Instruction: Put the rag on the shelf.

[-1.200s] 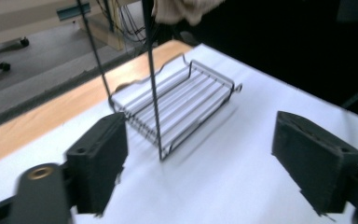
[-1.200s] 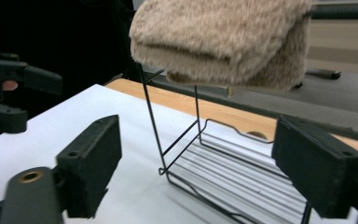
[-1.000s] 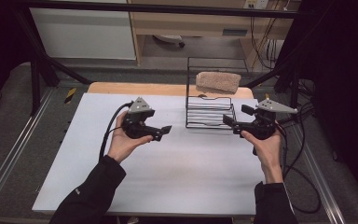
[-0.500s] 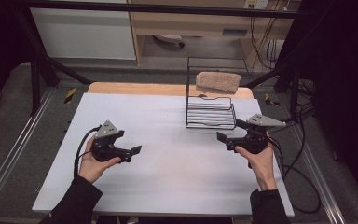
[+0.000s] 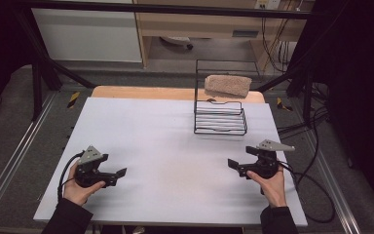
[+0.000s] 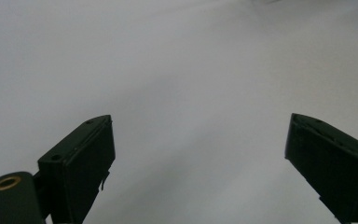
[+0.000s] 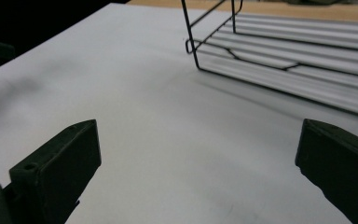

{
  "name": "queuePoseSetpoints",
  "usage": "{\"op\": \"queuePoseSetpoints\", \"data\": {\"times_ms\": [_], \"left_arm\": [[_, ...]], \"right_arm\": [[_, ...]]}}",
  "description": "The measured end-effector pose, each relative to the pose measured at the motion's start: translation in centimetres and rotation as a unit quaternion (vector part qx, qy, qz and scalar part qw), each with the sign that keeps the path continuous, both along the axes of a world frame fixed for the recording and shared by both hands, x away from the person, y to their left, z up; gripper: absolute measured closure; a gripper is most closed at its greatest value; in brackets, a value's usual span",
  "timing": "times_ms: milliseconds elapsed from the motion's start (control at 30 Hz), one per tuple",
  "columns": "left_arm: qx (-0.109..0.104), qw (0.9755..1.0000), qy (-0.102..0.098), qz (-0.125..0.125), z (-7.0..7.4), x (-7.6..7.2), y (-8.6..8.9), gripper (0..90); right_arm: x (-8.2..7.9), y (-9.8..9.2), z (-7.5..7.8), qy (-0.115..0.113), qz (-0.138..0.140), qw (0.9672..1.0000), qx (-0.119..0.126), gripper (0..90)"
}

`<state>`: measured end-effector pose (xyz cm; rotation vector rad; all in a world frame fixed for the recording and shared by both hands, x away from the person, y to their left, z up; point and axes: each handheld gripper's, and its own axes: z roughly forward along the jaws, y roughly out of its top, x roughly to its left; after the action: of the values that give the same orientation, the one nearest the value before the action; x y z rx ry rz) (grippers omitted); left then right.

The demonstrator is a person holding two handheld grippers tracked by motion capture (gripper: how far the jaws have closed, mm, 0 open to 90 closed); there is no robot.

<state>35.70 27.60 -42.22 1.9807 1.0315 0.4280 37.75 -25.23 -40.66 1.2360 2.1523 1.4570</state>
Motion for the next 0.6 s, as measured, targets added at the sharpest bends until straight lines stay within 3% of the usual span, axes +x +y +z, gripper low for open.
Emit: {"op": "queuePoseSetpoints", "data": {"times_ms": [267,433,600], "left_arm": [[0.003,1.0000,0.003,0.004,-0.9,-0.7,1.6,8.4],[0.000,1.0000,-0.004,0.004,-0.9,-0.9,2.0,7.7],[0.000,1.0000,0.002,0.009,-1.4,-1.0,2.6,7.3]], "right_arm": [[-1.2,-1.1,-2.9,0.019,0.017,0.9996,-0.007,0.7],[-1.6,-1.4,-3.9,0.030,0.021,0.9993,-0.011,0.7],[-2.0,-1.5,-4.4,0.038,0.023,0.9988,-0.019,0.7]]}}
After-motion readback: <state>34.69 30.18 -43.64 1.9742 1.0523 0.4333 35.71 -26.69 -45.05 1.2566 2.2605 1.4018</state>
